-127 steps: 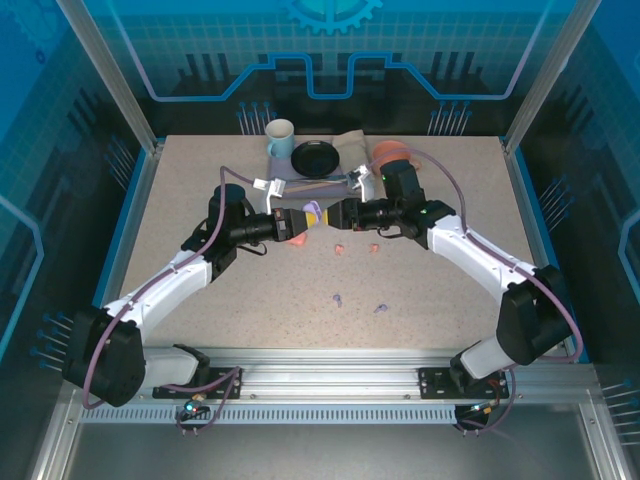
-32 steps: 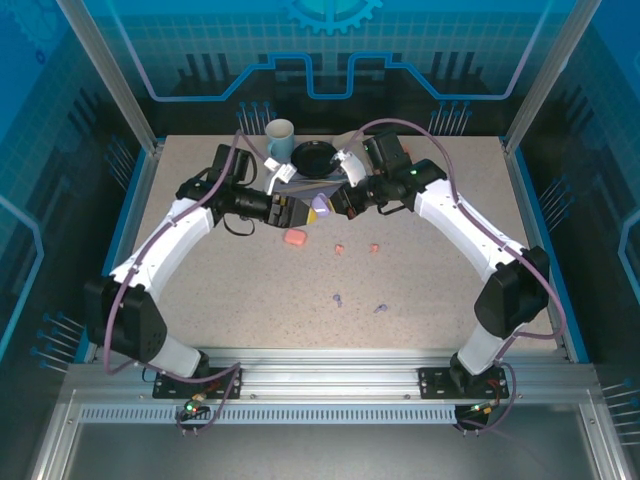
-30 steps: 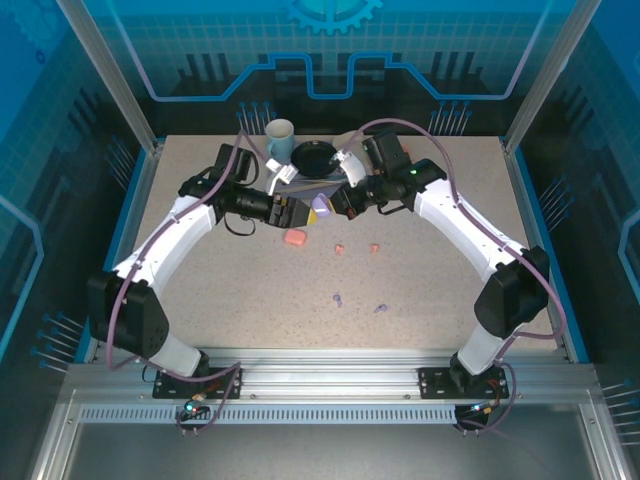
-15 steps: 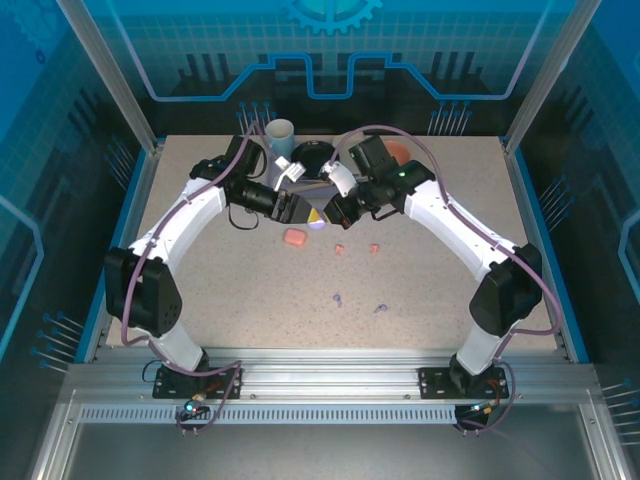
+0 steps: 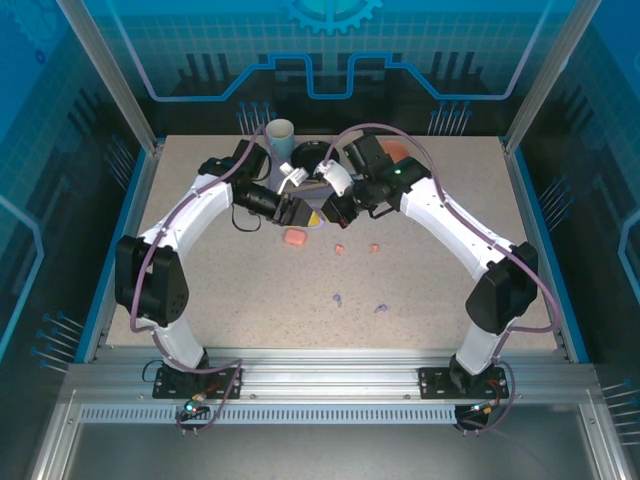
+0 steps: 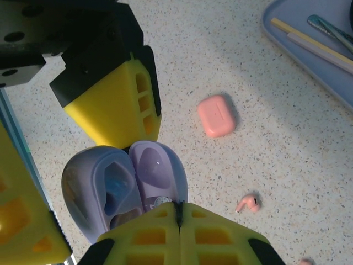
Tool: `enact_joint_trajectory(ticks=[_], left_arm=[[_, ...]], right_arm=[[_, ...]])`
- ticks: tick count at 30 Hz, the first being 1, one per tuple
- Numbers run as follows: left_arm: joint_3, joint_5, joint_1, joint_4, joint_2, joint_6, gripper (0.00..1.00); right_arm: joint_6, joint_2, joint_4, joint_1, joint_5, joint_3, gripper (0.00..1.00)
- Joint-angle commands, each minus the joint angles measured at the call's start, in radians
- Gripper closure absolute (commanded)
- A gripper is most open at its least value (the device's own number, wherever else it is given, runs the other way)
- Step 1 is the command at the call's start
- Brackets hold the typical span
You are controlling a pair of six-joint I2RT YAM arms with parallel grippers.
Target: Insert the wireless bluetooth earbuds into the charging case
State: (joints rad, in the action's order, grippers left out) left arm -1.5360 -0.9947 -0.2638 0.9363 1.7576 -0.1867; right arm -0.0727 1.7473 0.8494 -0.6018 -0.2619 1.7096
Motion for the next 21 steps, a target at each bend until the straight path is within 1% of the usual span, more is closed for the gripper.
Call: enact_joint_trajectory(ticks=[1,6,13,21], left_arm=[[-0.046,-0.050,0.005,0.032,0.019,-0.029,0.43],[-0.047,-0.074,0.005,0.045,0.025,-0.044,0.50],[-0.015,-0.082,0.003,0.036,0.025,-0.049,0.50],[0.013,-0.082,0.000,0.006,0.037,-0.036,0.53]], right_arm=[[-0.023,0.014,0.036,-0.012,0.016,0.030,1.00],[-0.023,0.015,0.034,-0.012,0.029,0.028,1.00],[-0.021,0.022,0.034,-0.012,0.031,0.039,1.00],[-0.014,0.021,0.030,-0.012,0.027,0.048,1.00]])
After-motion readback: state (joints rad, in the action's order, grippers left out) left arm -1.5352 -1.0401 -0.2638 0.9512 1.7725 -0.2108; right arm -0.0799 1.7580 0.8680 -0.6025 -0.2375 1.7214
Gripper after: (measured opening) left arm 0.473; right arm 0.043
